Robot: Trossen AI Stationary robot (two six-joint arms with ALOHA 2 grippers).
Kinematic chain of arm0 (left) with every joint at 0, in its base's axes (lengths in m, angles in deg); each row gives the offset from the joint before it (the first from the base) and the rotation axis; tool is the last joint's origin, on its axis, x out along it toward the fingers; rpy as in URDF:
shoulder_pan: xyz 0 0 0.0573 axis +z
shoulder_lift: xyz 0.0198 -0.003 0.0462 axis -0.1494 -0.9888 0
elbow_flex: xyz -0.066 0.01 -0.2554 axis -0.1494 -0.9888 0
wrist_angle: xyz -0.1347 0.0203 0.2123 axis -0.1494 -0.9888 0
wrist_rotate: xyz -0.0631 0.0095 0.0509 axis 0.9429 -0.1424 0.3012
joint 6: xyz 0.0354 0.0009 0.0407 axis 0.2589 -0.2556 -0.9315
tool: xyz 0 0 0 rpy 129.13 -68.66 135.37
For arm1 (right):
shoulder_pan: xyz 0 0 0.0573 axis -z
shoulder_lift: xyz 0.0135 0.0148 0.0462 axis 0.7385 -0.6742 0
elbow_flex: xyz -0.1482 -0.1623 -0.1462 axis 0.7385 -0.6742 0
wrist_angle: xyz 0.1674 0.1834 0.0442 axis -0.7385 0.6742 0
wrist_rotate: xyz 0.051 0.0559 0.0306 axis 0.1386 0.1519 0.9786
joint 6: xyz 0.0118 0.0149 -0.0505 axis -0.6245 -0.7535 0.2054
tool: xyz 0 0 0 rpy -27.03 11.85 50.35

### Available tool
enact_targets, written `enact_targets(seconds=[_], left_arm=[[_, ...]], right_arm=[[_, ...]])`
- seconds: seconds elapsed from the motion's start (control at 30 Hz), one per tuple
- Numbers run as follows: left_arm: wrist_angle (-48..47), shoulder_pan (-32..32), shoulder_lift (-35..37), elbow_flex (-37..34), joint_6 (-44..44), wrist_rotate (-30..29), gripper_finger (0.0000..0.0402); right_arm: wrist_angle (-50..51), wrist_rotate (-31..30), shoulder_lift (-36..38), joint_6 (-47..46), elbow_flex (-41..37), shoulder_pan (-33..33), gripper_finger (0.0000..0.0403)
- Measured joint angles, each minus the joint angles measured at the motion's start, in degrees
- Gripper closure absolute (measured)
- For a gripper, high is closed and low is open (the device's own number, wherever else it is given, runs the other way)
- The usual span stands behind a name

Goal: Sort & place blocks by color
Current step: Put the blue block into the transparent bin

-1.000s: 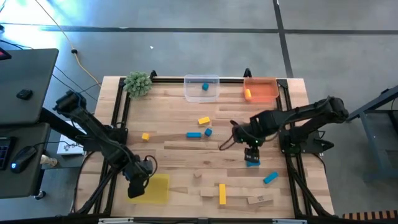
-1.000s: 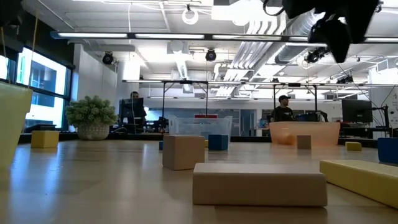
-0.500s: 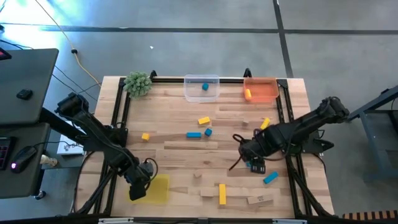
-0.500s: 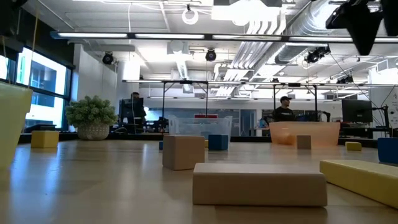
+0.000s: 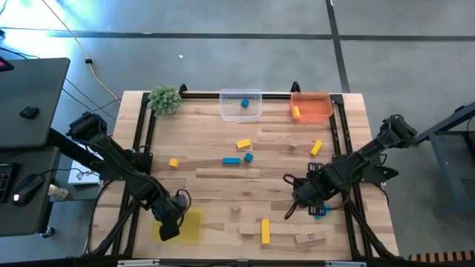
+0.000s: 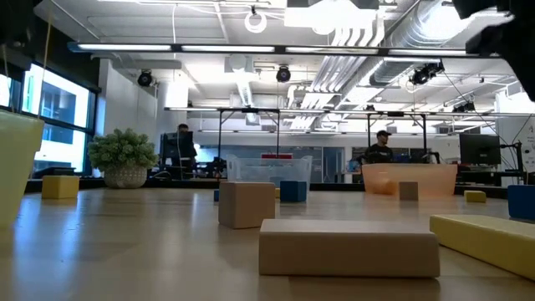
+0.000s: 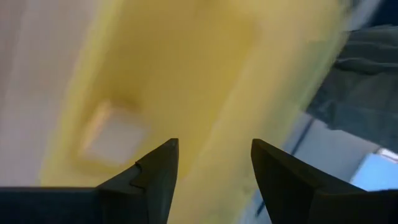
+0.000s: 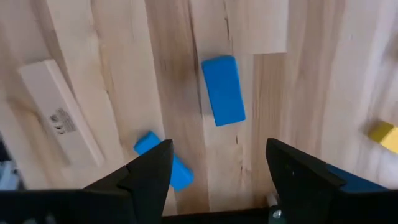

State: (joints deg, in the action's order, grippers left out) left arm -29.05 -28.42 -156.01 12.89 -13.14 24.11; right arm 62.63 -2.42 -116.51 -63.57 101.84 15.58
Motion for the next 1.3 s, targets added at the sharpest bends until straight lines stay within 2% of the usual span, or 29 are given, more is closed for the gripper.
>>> enact_targets(seconds=[0.17, 0.5, 0.73, 1.03, 1.17, 1.3], left_arm=[[3.95, 0.33, 0.00, 0.01, 0.59, 1.04, 0.0209], [5.12, 0.39, 2.07, 0.01, 0.15, 2.53, 0.0209], [4.92, 1.73, 6.40, 1.31, -1.24, 0.62, 0.0209], [4.83, 7.18, 10.32, 3.66, -8.54, -4.76, 0.0209], [4.74, 10.92, 11.45, 3.95, -12.66, -7.43, 0.0209], [5.03, 15.18, 12.11, 3.95, -16.90, -10.64, 0.0209]], right_arm=[[-5.03, 0.27, -0.01, 3.78, -4.69, 0.04, 0.0155], [-15.46, -0.07, 0.01, 9.52, -12.14, 0.26, 0.0155], [-20.19, -1.29, 0.01, 9.04, -17.10, 0.84, 0.0155], [-25.88, -0.16, 0.01, 9.02, -21.54, 5.13, 0.0156], [-26.21, 0.42, 0.01, 9.01, -21.64, 6.24, 0.0178], [-26.68, 1.80, 0.01, 8.88, -21.64, 7.27, 0.0229]])
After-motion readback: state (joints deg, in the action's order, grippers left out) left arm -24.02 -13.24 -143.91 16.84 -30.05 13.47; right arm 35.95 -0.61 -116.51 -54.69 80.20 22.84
